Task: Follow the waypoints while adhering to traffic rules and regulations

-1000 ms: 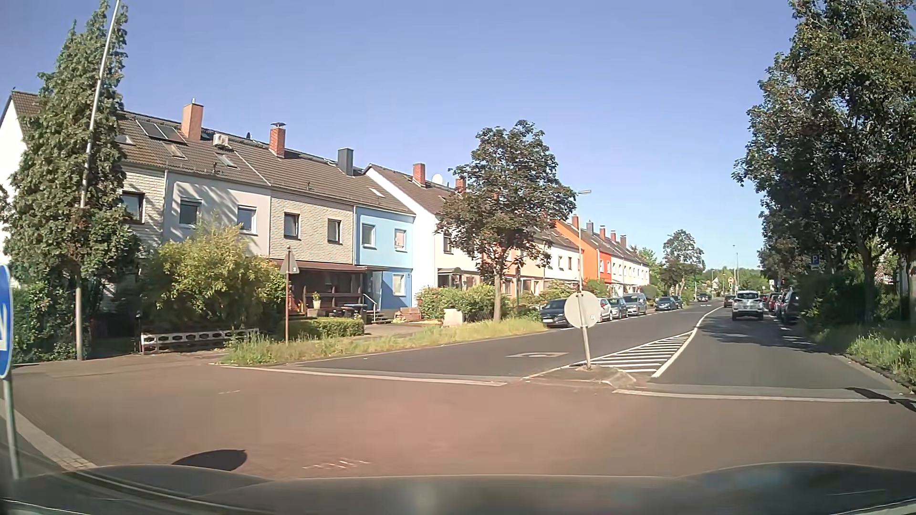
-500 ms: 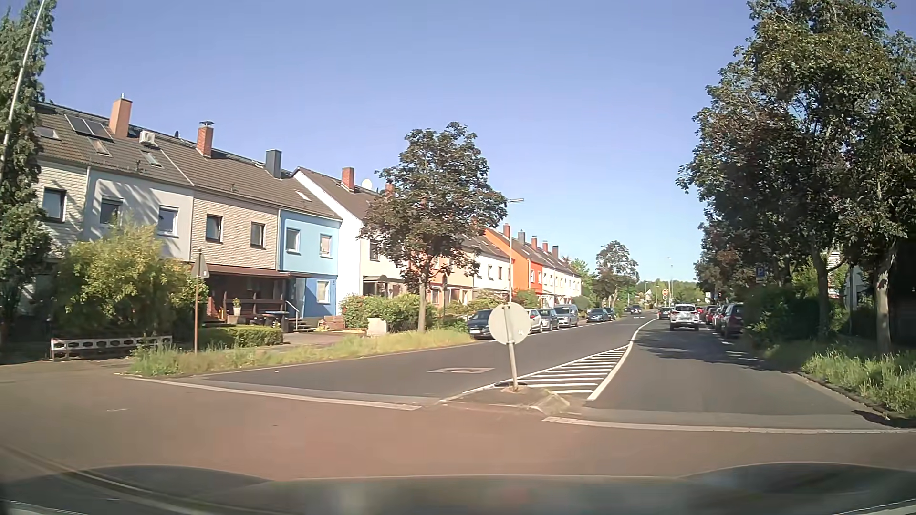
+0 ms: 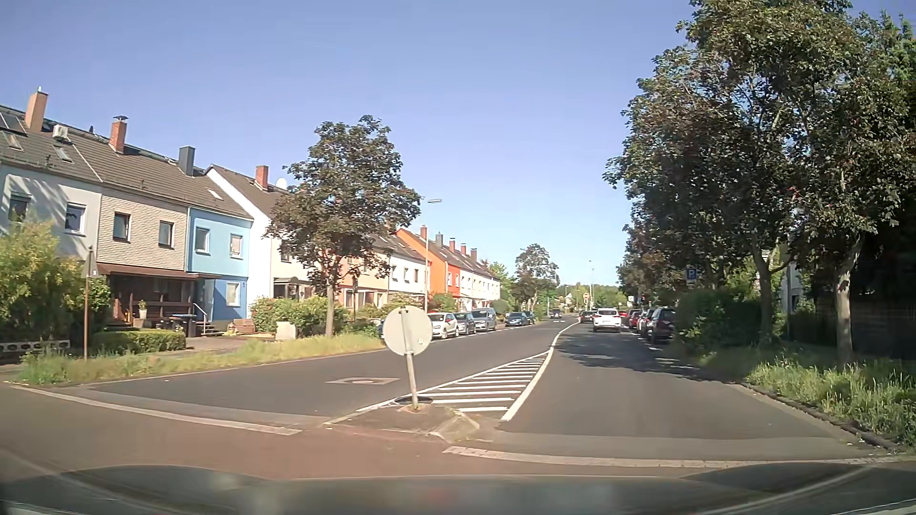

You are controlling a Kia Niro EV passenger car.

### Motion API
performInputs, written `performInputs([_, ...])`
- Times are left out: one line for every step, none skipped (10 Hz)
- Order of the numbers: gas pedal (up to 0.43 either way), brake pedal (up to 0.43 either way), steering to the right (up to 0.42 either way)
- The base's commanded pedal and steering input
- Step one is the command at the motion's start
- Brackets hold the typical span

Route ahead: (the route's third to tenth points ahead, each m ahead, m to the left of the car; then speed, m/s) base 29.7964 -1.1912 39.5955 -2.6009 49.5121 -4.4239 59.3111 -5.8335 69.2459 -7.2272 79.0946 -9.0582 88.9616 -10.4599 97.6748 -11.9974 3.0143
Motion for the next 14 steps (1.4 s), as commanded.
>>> performInputs([0.197,0.0,0.387])
performInputs([0.197,0.0,0.36])
performInputs([0.197,0.0,0.337])
performInputs([0.197,0.0,0.301])
performInputs([0.197,0.0,0.252])
performInputs([0.197,0.0,0.211])
performInputs([0.197,0.0,0.185])
performInputs([0.197,0.0,0.149])
performInputs([0.197,0.0,0.102])
performInputs([0.197,0.0,0.078])
performInputs([0.197,0.0,0.061])
performInputs([0.197,0.0,0.053])
performInputs([0.197,0.0,0.041])
performInputs([0.197,0.0,0.028])
